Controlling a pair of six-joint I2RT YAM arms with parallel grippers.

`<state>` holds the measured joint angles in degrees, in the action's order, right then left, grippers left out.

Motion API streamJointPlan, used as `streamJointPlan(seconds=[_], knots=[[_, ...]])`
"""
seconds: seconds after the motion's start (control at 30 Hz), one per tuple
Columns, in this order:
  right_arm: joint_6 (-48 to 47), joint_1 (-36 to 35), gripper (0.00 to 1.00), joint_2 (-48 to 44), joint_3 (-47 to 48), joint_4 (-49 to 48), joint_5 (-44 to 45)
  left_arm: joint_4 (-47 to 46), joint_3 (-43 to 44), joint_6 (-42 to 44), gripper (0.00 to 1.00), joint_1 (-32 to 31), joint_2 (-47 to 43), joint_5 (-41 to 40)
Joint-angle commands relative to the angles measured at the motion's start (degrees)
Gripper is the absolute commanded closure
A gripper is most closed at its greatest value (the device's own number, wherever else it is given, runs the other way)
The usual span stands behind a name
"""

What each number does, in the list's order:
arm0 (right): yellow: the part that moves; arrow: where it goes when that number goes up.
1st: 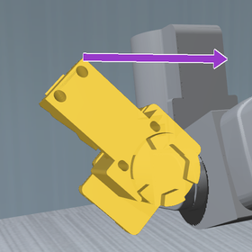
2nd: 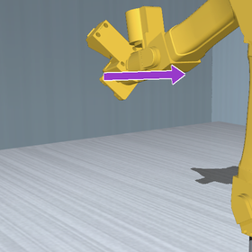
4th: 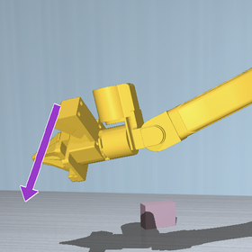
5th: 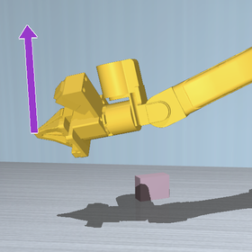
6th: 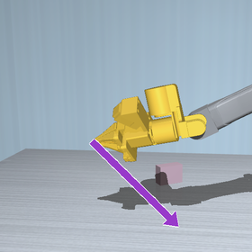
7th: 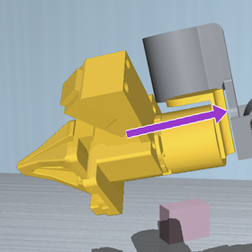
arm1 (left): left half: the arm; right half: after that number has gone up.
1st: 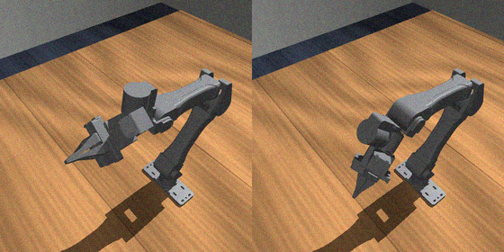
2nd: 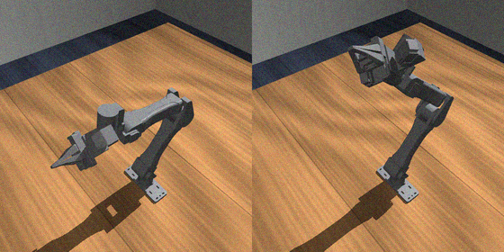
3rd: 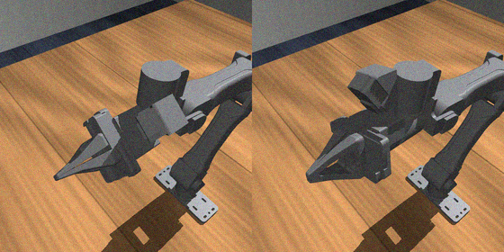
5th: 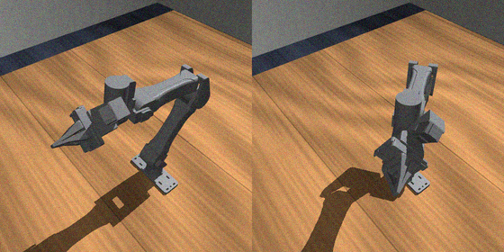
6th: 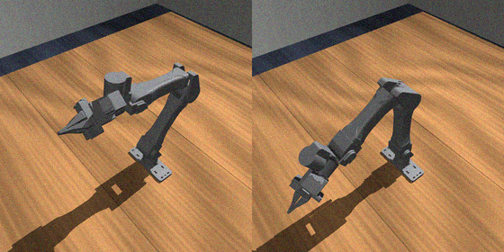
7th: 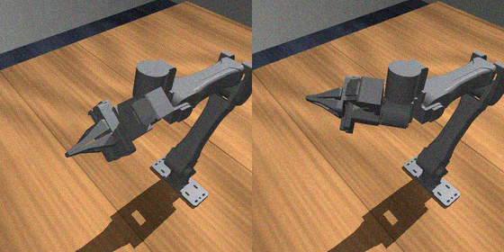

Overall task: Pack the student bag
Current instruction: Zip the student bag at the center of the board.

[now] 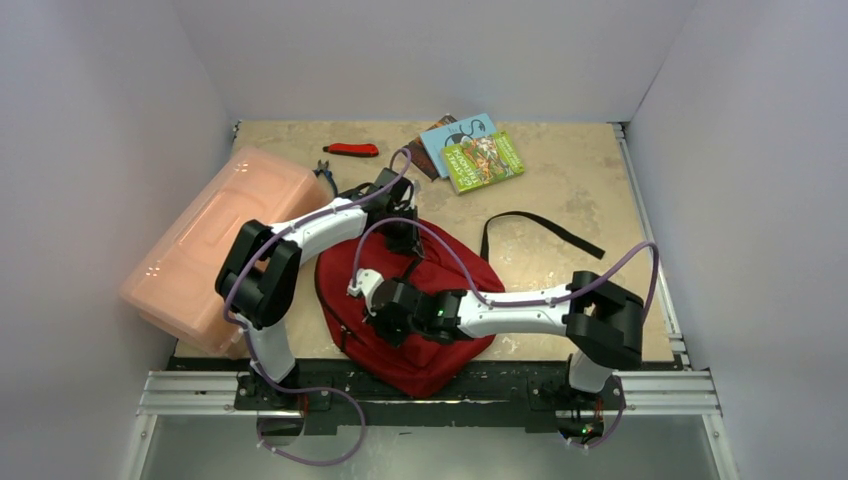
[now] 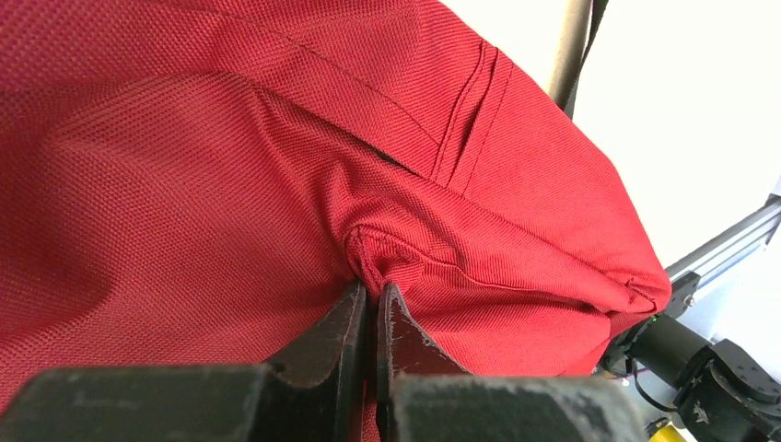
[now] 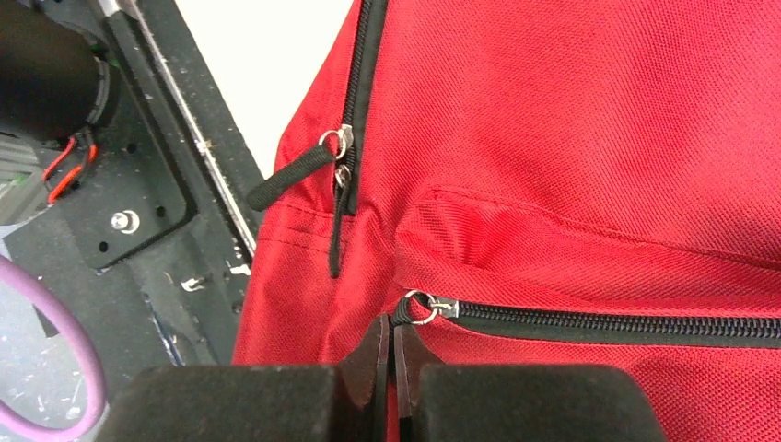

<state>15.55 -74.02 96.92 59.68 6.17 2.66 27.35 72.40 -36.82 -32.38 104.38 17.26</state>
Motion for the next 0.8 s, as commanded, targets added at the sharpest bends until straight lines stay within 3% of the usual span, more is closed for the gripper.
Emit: streamJointPlan(seconds=[0.0,0.17,0.23,0.27,0.3,0.4,0.57,0.63,0.77], knots=[[1.8,-4.8,1.0,-1.4,2.9,-4.6,-10.3,-11.0,3.1,1.1,1.0,1.6,-2.2,-5.7],[3.3,-5.0,1.0,-1.6,-0.8,-8.3,-15.5,-8.4,4.7,1.4,1.0,2.0,-2.2,-4.4],[5.6,-3.6,0.77,-5.7,-3.5,-10.0,-14.3,-5.3,6.3,1.6,1.0,2.1,-2.6,-2.6],[6.7,-2.3,0.66,-8.1,-4.9,-10.8,-14.3,-3.1,7.0,2.0,0.95,2.1,-2.9,-2.0],[7.8,-0.8,0.61,-10.7,-6.3,-11.4,-14.1,-1.2,7.3,2.2,0.86,2.1,-3.6,-1.7],[10.7,4.0,0.48,-18.1,-10.6,-11.3,-11.6,1.9,6.4,2.8,0.57,2.3,-8.0,0.1],[13.8,6.6,0.35,-27.2,-16.2,-7.1,-3.4,9.1,6.4,6.7,0.28,2.4,-19.9,-3.4],[16.7,7.2,0.33,-28.7,-19.0,-7.3,-2.8,11.8,5.4,8.2,0.2,2.5,-24.6,-7.2],[20.5,7.5,0.33,-25.7,-21.5,-9.3,-4.2,16.7,-1.8,8.0,0.19,2.6,-34.2,-15.8]])
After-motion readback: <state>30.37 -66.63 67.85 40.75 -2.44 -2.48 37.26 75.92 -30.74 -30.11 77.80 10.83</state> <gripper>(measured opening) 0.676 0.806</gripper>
